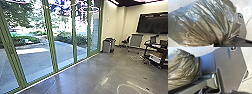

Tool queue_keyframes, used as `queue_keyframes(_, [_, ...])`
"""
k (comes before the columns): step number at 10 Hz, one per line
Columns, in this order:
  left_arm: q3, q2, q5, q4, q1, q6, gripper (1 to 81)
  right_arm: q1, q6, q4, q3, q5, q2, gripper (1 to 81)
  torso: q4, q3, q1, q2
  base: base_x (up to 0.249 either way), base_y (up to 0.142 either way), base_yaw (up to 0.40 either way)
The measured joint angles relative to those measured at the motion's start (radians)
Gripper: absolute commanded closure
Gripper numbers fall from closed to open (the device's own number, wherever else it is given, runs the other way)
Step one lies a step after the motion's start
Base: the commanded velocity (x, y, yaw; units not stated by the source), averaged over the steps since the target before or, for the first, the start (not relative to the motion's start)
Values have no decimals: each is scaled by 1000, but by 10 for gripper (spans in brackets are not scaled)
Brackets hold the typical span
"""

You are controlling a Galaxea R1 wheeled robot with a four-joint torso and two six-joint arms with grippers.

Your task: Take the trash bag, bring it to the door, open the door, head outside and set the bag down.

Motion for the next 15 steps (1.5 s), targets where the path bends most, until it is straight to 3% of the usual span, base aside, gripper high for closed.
queue_keyframes(15, [0,-6,1,1,5,0,811,2,0,-12,-2,0,3,10,0,0,0,0,5,0,-32])
